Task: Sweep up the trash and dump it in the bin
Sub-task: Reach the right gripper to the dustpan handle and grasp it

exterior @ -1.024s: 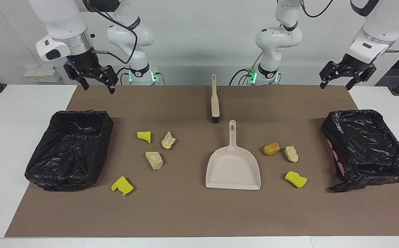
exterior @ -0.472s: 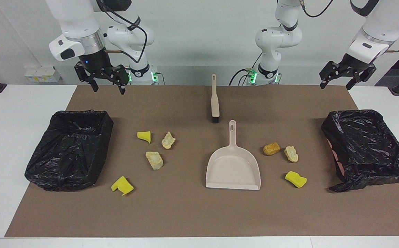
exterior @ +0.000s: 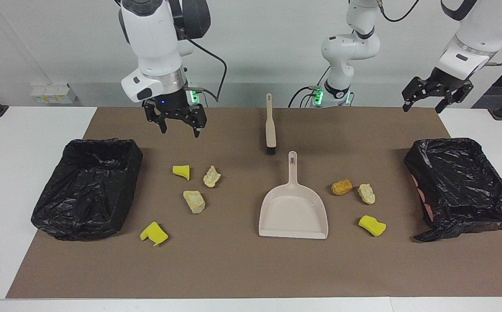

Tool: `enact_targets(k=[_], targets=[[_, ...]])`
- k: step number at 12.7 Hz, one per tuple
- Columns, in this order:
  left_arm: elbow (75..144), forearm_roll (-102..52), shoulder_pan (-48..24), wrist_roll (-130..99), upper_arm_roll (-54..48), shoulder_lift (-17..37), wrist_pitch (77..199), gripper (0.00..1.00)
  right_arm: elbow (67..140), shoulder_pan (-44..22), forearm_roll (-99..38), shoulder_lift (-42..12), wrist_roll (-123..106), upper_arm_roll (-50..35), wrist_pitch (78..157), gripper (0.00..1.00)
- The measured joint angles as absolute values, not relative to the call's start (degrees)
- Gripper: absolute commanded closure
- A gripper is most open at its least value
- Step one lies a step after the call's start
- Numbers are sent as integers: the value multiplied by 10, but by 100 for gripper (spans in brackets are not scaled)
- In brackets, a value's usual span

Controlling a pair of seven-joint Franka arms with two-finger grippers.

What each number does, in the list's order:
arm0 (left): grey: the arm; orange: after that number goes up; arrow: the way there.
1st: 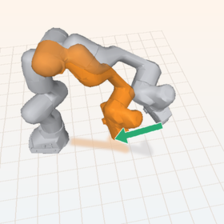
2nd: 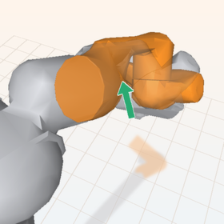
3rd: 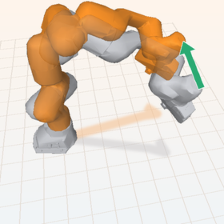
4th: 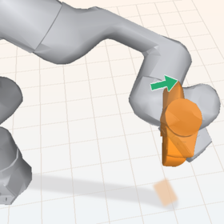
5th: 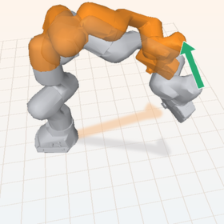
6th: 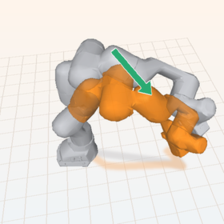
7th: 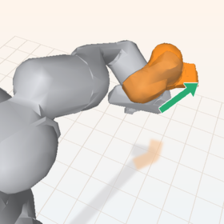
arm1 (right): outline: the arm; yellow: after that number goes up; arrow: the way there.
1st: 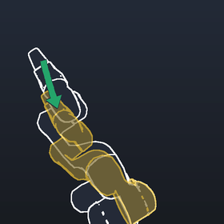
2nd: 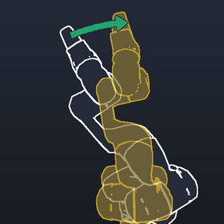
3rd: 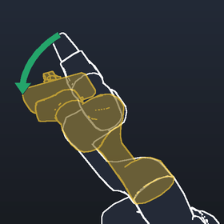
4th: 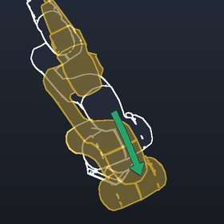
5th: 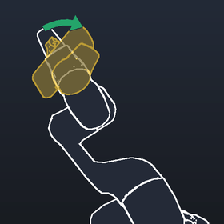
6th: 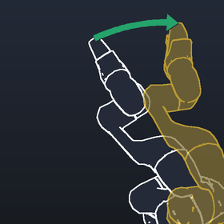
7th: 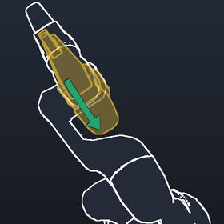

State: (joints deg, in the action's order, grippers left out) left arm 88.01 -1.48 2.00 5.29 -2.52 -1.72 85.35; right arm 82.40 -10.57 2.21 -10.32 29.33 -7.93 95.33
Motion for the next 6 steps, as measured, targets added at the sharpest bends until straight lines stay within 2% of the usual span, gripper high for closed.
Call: enact_targets(k=[6], targets=[[880, -15, 20, 53, -25, -17, 854, 0, 734, -215, 26, -224, 417, -78, 986, 0]])
